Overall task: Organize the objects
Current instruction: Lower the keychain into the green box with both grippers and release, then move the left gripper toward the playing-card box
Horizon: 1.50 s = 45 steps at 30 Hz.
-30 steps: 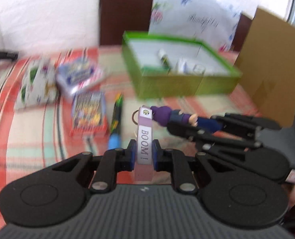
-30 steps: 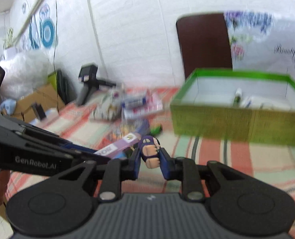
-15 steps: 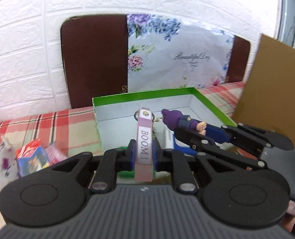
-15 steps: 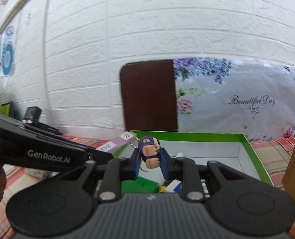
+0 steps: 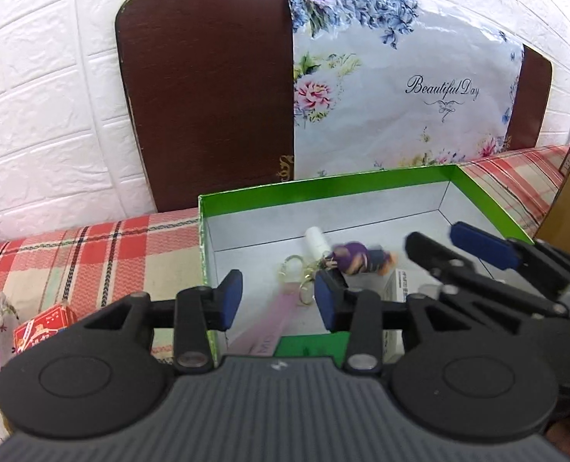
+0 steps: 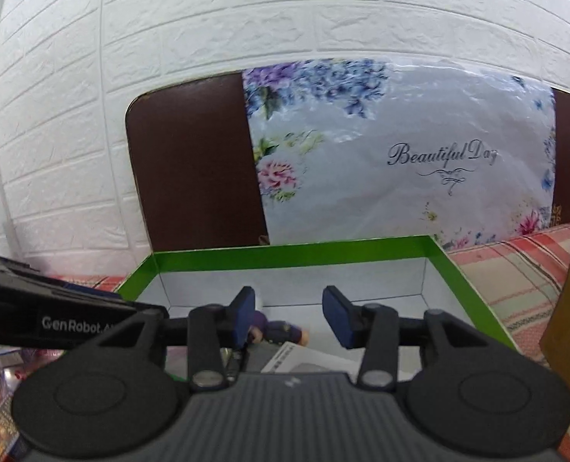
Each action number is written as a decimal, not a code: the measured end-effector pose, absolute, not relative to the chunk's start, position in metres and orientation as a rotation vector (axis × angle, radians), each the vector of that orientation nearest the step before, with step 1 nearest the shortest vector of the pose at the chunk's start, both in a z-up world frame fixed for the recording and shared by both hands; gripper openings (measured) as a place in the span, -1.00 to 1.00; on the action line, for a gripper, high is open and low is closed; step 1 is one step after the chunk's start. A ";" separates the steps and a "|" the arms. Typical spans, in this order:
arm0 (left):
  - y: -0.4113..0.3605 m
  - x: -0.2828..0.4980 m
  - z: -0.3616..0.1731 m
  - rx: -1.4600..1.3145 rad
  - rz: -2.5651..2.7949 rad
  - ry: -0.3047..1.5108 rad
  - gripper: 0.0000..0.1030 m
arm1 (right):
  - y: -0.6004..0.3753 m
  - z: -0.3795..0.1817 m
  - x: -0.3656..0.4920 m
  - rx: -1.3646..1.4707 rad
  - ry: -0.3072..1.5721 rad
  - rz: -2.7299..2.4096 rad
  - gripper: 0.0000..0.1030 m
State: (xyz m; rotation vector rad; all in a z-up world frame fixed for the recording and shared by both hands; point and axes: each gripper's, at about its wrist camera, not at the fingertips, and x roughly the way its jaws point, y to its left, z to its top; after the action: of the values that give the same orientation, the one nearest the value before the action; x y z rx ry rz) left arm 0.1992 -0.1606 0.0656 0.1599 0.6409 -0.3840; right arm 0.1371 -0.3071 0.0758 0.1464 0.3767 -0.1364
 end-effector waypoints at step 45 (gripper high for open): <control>-0.048 0.046 0.037 0.117 -0.166 0.738 0.39 | -0.213 0.092 -0.016 0.217 0.491 0.054 0.15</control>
State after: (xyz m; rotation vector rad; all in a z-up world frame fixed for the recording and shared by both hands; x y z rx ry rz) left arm 0.0462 -0.0476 0.0371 0.1172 0.7385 -0.1656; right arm -0.0162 -0.2134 0.0915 0.2169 0.4908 0.0542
